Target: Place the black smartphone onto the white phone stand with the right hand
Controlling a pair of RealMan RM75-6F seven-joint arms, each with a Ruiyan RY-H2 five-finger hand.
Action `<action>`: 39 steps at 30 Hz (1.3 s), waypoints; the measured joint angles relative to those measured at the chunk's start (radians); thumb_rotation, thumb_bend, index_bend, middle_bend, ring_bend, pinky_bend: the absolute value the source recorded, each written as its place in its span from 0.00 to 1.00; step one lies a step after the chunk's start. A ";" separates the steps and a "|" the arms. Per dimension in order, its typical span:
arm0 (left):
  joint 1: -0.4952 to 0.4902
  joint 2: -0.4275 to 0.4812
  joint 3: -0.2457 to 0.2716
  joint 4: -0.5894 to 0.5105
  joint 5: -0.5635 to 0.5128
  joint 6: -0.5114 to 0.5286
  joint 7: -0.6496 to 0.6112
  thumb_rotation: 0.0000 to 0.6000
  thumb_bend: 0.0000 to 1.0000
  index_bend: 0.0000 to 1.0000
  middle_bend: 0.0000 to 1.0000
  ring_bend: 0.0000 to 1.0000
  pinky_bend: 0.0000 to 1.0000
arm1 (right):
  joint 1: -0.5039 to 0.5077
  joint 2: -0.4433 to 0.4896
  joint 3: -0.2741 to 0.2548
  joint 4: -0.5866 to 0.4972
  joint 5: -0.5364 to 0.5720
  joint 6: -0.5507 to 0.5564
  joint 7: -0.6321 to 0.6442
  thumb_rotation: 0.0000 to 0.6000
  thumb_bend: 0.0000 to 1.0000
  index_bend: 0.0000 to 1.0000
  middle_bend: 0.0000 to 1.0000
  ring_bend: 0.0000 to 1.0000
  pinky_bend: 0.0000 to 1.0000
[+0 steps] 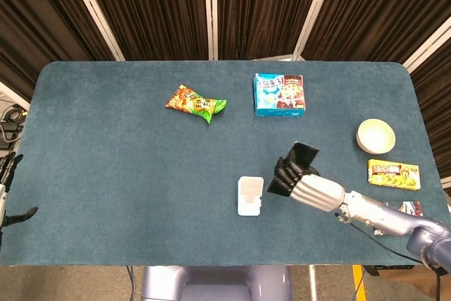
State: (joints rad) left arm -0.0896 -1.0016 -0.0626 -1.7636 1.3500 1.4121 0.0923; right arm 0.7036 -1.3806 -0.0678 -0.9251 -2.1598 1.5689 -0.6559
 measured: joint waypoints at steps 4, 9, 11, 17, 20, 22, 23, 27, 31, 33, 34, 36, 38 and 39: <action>0.000 0.008 -0.002 -0.001 -0.005 -0.004 -0.011 1.00 0.00 0.00 0.00 0.00 0.00 | 0.040 0.025 0.007 -0.092 -0.027 -0.071 -0.073 1.00 0.48 0.59 0.55 0.45 0.35; -0.002 0.012 -0.003 -0.001 -0.006 -0.010 -0.023 1.00 0.00 0.00 0.00 0.00 0.00 | 0.084 0.052 0.019 -0.205 -0.038 -0.202 -0.157 1.00 0.48 0.59 0.55 0.45 0.34; -0.003 0.014 -0.002 0.001 -0.006 -0.012 -0.027 1.00 0.00 0.00 0.00 0.00 0.00 | 0.101 0.060 0.027 -0.244 -0.034 -0.263 -0.187 1.00 0.48 0.59 0.55 0.45 0.34; -0.003 0.022 -0.003 0.006 -0.005 -0.016 -0.051 1.00 0.00 0.00 0.00 0.00 0.00 | 0.143 0.077 0.051 -0.350 -0.009 -0.424 -0.269 1.00 0.49 0.59 0.55 0.45 0.33; -0.003 0.027 -0.004 0.008 -0.006 -0.017 -0.065 1.00 0.00 0.00 0.00 0.00 0.00 | 0.154 0.080 0.059 -0.387 0.006 -0.481 -0.303 1.00 0.48 0.59 0.55 0.45 0.33; -0.003 0.030 -0.005 0.008 -0.005 -0.018 -0.072 1.00 0.00 0.00 0.00 0.00 0.00 | 0.156 0.079 0.062 -0.404 0.017 -0.509 -0.324 1.00 0.48 0.59 0.55 0.45 0.33; -0.003 0.032 -0.005 0.008 -0.004 -0.018 -0.074 1.00 0.00 0.00 0.00 0.00 0.00 | 0.156 0.077 0.063 -0.414 0.022 -0.521 -0.337 1.00 0.48 0.59 0.55 0.45 0.33; -0.003 0.035 -0.005 0.011 -0.003 -0.019 -0.083 1.00 0.00 0.00 0.00 0.00 0.00 | 0.150 0.069 0.064 -0.432 0.029 -0.542 -0.367 1.00 0.48 0.59 0.55 0.45 0.33; -0.004 0.035 -0.004 0.012 -0.002 -0.021 -0.084 1.00 0.00 0.00 0.00 0.00 0.00 | 0.141 0.059 0.061 -0.434 0.033 -0.551 -0.380 1.00 0.48 0.59 0.55 0.45 0.33; -0.005 0.035 -0.004 0.011 -0.002 -0.022 -0.083 1.00 0.00 0.00 0.00 0.00 0.00 | 0.137 0.055 0.060 -0.434 0.033 -0.549 -0.383 1.00 0.48 0.59 0.55 0.45 0.33; -0.005 0.035 -0.003 0.011 -0.002 -0.023 -0.082 1.00 0.00 0.00 0.00 0.00 0.00 | 0.136 0.053 0.059 -0.434 0.033 -0.549 -0.384 1.00 0.48 0.59 0.55 0.45 0.33; -0.006 0.034 -0.003 0.011 -0.002 -0.024 -0.080 1.00 0.00 0.00 0.00 0.00 0.00 | 0.134 0.050 0.058 -0.434 0.034 -0.552 -0.386 1.00 0.48 0.59 0.55 0.44 0.33; -0.006 0.033 -0.003 0.010 -0.002 -0.024 -0.077 1.00 0.00 0.00 0.00 0.00 0.00 | 0.132 0.047 0.057 -0.435 0.034 -0.559 -0.393 1.00 0.48 0.59 0.55 0.44 0.33; -0.006 0.033 -0.003 0.010 -0.002 -0.024 -0.077 1.00 0.00 0.00 0.00 0.00 0.00 | 0.131 0.045 0.056 -0.437 0.035 -0.561 -0.393 1.00 0.48 0.59 0.54 0.44 0.33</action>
State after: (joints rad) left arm -0.0958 -0.9688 -0.0654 -1.7539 1.3479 1.3881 0.0154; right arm 0.8342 -1.3351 -0.0120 -1.3620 -2.1249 1.0077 -1.0492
